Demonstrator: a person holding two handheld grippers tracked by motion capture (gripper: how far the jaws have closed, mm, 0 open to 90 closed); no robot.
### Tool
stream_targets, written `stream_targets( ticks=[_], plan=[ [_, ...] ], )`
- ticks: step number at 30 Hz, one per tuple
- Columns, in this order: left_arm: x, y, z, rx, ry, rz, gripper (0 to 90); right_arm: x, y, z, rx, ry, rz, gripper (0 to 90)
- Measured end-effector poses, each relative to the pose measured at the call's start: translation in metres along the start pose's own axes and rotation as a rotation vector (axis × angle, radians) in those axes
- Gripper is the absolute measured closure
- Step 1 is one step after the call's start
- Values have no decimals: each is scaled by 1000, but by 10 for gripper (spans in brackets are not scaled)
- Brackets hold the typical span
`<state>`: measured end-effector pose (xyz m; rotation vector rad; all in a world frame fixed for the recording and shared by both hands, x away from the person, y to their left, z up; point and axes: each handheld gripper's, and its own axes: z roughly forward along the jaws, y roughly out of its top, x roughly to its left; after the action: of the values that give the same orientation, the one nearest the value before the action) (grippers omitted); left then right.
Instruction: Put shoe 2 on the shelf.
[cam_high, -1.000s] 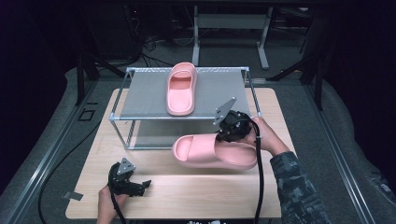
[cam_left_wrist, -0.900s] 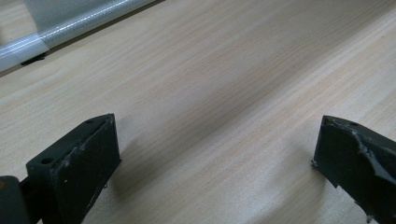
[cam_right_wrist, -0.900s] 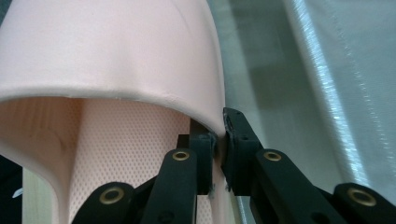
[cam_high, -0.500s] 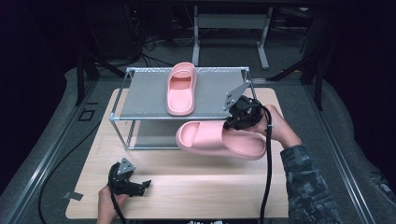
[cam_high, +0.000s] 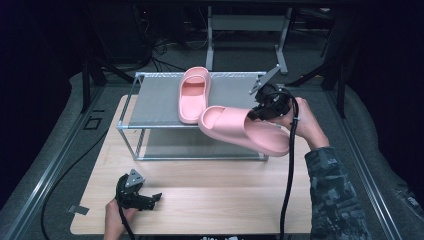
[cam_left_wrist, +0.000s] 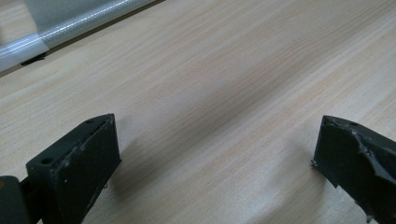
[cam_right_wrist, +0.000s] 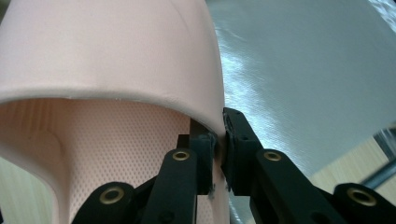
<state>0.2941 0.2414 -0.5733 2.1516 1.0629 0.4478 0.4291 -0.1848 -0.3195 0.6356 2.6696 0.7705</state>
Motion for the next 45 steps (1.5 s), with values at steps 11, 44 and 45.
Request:
stream_targets(
  ticks=[11,44,45],
  plan=[
    [0,0,0,1,-1,-2,0,-30,13,6,45,-153,271,836],
    [0,0,0,0,-2,-2,1,-64,46,60,65,-358,840,733],
    [0,0,0,0,-2,-2,1,-63,45,60,67,-372,838,695]
  ],
)
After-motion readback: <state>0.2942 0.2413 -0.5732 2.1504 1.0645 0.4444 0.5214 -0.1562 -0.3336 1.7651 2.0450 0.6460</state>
